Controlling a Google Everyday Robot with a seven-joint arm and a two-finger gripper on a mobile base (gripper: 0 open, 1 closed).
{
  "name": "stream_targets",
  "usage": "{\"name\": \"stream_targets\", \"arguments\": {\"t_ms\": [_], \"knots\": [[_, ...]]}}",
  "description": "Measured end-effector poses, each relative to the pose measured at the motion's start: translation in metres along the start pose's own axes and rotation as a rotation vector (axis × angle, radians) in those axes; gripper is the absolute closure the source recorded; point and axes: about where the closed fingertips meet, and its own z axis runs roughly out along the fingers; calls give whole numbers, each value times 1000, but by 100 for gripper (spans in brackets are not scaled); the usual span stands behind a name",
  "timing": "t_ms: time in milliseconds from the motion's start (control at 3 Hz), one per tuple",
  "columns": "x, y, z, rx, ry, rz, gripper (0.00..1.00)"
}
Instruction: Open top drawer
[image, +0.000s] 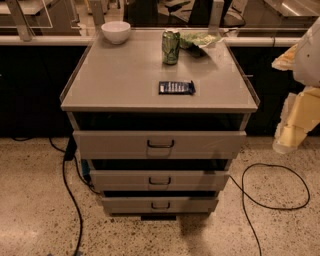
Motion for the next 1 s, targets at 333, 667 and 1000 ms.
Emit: {"name": "stream_targets", "arguments": {"t_ms": [333, 667, 1000], "knots": [[1, -1, -2, 5, -2, 7, 0], [23, -8, -6, 23, -14, 33, 0], [63, -20, -13, 69, -14, 58, 0]]}}
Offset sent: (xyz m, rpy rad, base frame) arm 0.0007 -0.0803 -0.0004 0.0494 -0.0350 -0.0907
